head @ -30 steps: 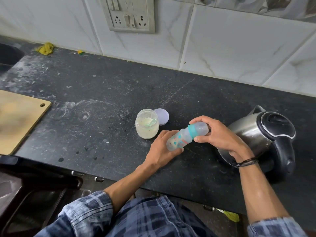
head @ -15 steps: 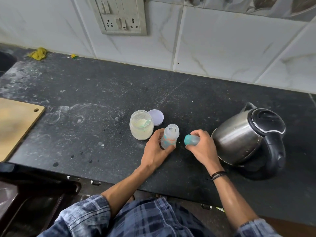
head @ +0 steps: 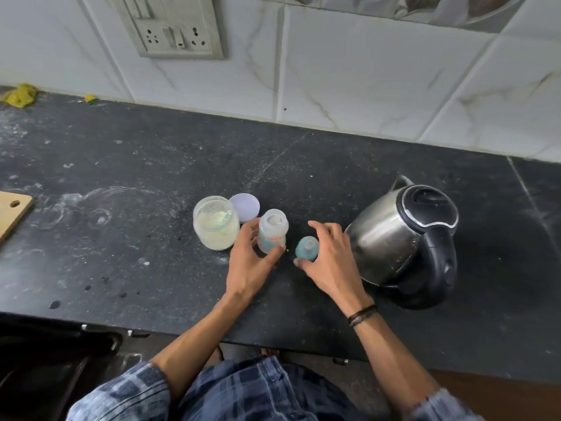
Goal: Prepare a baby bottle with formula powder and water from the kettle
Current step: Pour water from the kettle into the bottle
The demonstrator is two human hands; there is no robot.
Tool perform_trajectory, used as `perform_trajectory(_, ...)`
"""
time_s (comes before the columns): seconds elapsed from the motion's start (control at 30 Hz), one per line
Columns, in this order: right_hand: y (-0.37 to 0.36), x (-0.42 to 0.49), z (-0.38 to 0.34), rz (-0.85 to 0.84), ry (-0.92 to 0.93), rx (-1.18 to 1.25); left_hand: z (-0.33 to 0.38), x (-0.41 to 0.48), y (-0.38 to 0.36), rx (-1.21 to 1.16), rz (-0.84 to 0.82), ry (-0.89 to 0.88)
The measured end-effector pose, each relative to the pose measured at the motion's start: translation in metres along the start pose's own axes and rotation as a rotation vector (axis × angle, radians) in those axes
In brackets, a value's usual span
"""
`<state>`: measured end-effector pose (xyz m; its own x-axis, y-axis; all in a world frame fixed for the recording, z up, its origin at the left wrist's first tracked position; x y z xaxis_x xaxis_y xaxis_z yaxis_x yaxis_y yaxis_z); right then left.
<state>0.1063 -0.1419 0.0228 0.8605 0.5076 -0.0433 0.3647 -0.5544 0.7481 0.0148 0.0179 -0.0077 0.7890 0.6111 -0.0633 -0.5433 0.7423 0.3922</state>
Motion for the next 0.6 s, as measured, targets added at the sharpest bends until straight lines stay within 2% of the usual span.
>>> perform_trajectory(0.13, 0.054, -0.033, -0.025, 0.342, 0.261, 0.200, 0.018, 0.008, -0.009, -0.038, 0.044, -0.049)
perform_trajectory(0.23, 0.093, -0.057, -0.020, 0.558, 0.371, 0.277, 0.033, 0.015, -0.019, -0.036, 0.049, -0.108)
perform_trajectory(0.43, 0.125, -0.086, 0.013, 0.765, 0.384, 0.292, 0.062, 0.032, -0.036, -0.030, -0.019, -0.147)
perform_trajectory(0.6, 0.120, -0.106, 0.020, 0.989, 0.386, 0.154, 0.079, 0.048, -0.044, 0.026, -0.119, -0.190)
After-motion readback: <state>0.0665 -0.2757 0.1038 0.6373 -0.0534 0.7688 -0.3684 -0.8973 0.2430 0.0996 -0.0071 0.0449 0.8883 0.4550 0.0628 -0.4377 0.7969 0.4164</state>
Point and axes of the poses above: each hand's wrist, its own x-axis towards the middle knuckle, its own y-axis out of the back of the hand, z = x × y, the point moved 5 cm from there along x, towards the middle knuckle, and after that the axes turned 11 degrees about x, right-handed, at the moved point
